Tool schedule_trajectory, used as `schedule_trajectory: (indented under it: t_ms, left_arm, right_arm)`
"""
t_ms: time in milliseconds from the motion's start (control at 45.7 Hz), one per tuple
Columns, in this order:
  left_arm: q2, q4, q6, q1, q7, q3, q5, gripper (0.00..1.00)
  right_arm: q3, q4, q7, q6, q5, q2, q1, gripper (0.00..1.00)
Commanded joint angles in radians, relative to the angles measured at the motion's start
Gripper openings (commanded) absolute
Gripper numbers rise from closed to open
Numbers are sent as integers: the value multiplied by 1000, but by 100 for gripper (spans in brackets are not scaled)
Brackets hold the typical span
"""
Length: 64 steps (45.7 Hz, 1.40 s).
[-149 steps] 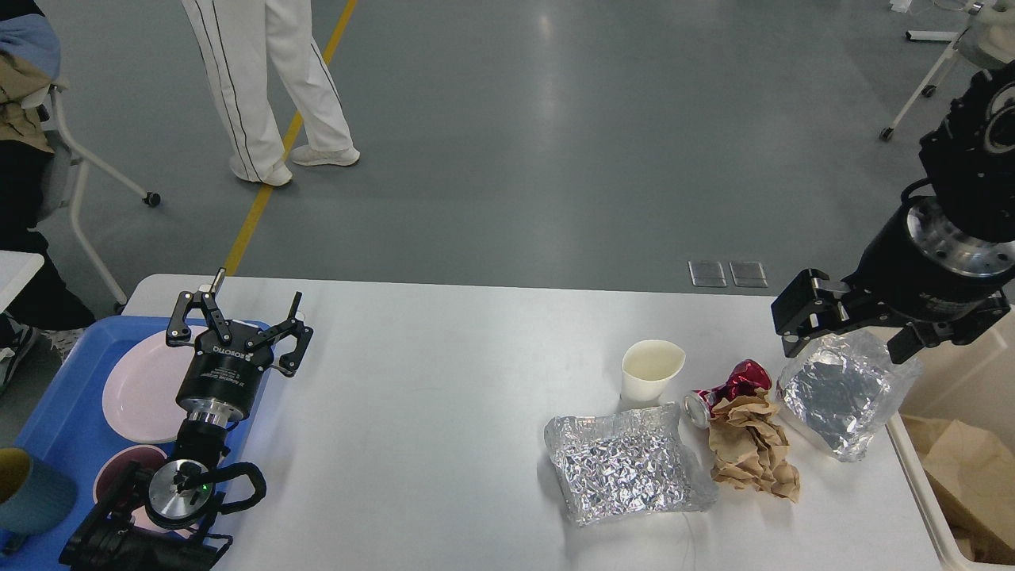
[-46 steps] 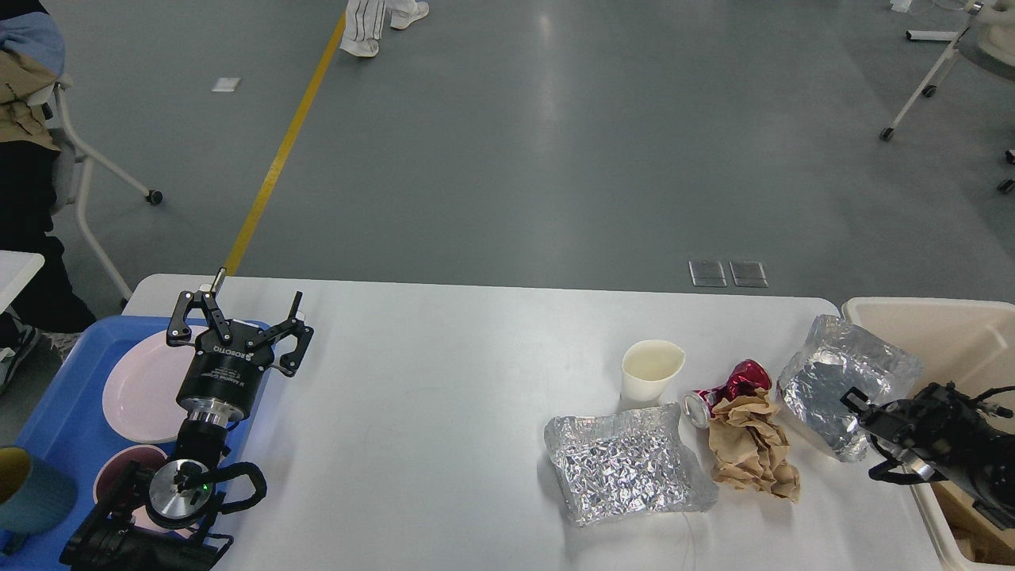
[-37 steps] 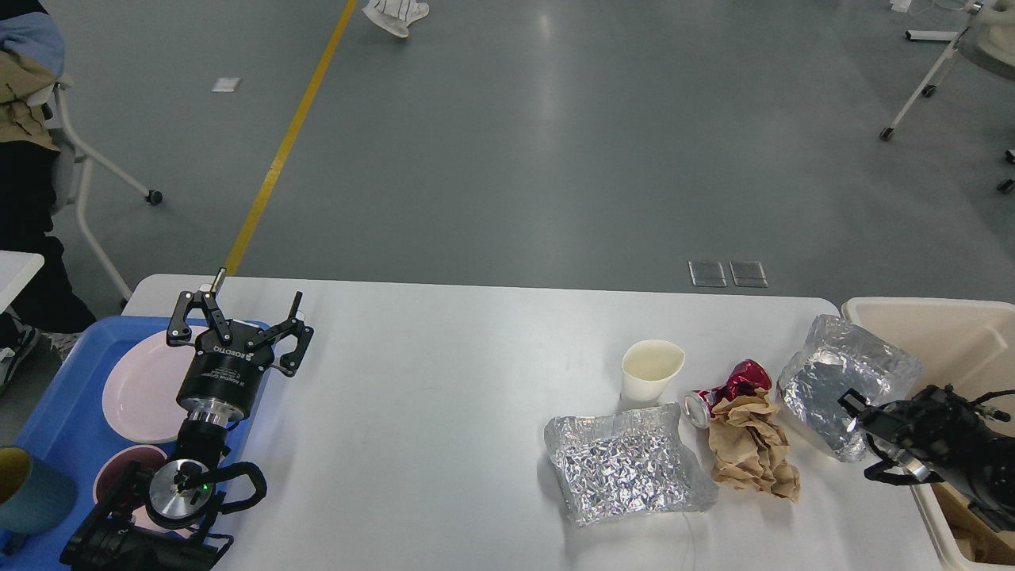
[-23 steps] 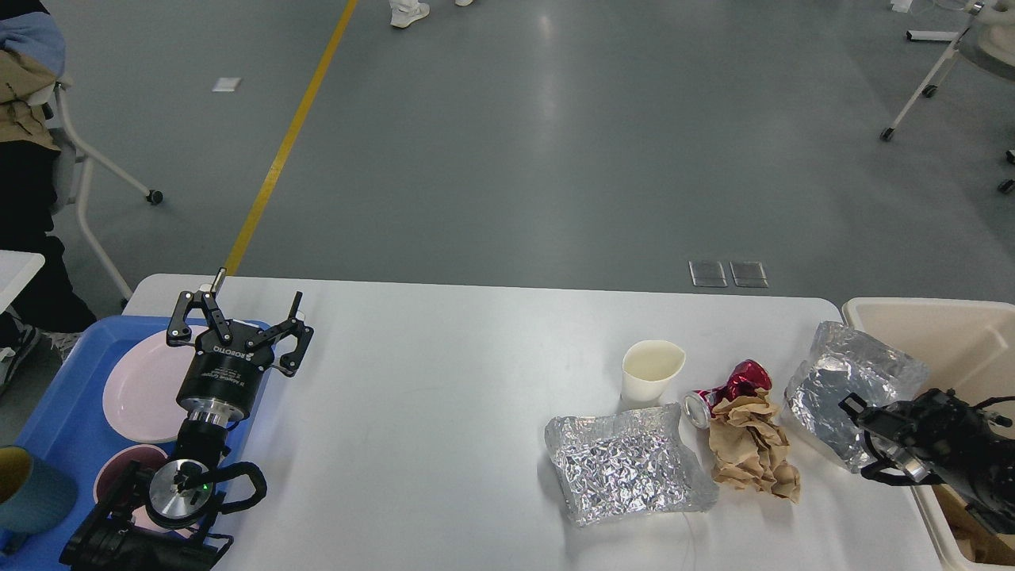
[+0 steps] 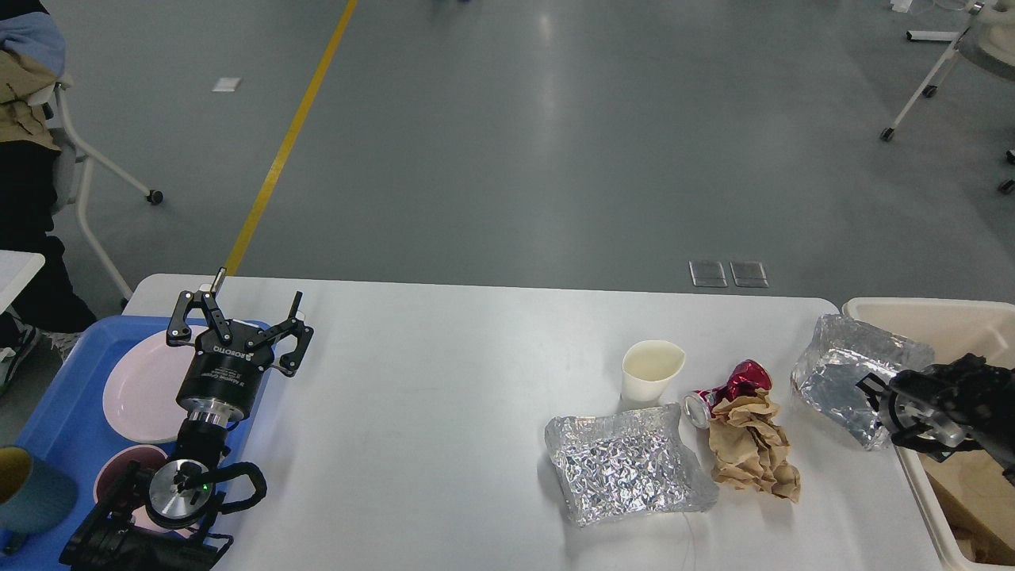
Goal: Tidy desktop
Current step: 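Lift the plastic bag and drop it into the white bin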
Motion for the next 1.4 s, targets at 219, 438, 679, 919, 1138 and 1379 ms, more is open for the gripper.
schedule_trajectory:
  t_ms: [219,438,679,919,1138,1379]
  left_arm:
    - [0,0,0,0,0,0,0,96]
    - [0,0,0,0,0,0,0,96]
    - [0,0,0,0,0,0,0,96]
    - [0,0,0,0,0,0,0,96]
    - [0,0,0,0,-1,0,0,96]
    - [0,0,0,-2,0,0,0,96]
  right_arm:
    - [-339,352,-57,105,3,-94,408,0]
    - [-560,567,-48,288,55,-97,733,0]
    - [-744,737,-42,466,86,-56,1034,0]
    - [-821,869,-36,584,209,-2,1255,0]
    - [-859,958,41,633,282,26,1419,0]
    - [-956,1044,113,642,305,79,1520,0]
